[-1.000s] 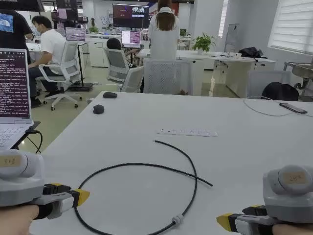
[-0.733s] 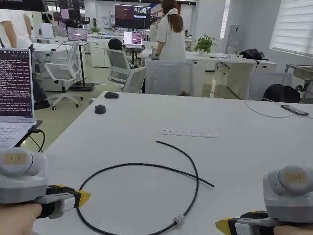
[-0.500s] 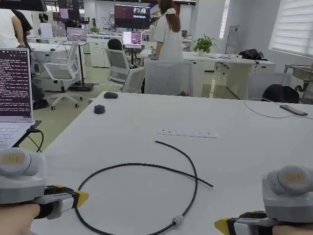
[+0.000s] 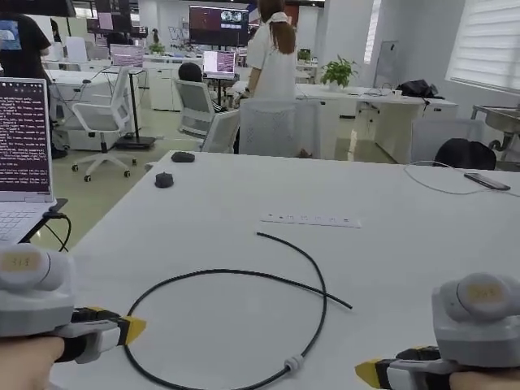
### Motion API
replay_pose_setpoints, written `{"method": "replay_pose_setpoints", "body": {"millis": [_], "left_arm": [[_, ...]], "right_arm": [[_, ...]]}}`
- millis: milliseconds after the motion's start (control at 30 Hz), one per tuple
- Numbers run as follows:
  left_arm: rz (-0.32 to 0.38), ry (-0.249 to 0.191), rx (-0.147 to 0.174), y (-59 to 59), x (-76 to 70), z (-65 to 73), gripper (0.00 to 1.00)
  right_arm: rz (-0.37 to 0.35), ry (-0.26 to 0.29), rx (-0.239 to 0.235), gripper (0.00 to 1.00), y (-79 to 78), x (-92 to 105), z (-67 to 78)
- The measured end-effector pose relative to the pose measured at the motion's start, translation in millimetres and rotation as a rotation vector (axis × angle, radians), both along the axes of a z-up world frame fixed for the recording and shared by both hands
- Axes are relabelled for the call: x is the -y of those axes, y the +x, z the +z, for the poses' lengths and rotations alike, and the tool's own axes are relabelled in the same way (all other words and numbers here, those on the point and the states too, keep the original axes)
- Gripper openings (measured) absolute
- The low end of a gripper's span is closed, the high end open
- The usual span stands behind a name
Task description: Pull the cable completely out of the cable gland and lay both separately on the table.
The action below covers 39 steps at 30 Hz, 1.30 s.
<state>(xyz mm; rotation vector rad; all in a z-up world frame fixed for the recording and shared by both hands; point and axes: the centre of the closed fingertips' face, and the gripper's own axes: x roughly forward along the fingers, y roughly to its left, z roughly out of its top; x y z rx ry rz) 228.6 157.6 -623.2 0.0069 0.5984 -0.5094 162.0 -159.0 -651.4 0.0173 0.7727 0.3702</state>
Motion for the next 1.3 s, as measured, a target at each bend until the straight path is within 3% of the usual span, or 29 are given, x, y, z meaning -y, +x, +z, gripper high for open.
{"method": "replay_pose_setpoints", "body": {"millis": [1300], "left_arm": [[-0.005, 0.011, -0.010, -0.8, -0.6, -2.0, 0.25]], "right_arm": [[0.015, 0.011, -0.010, 0.44, -0.9, -3.4, -1.4]]}}
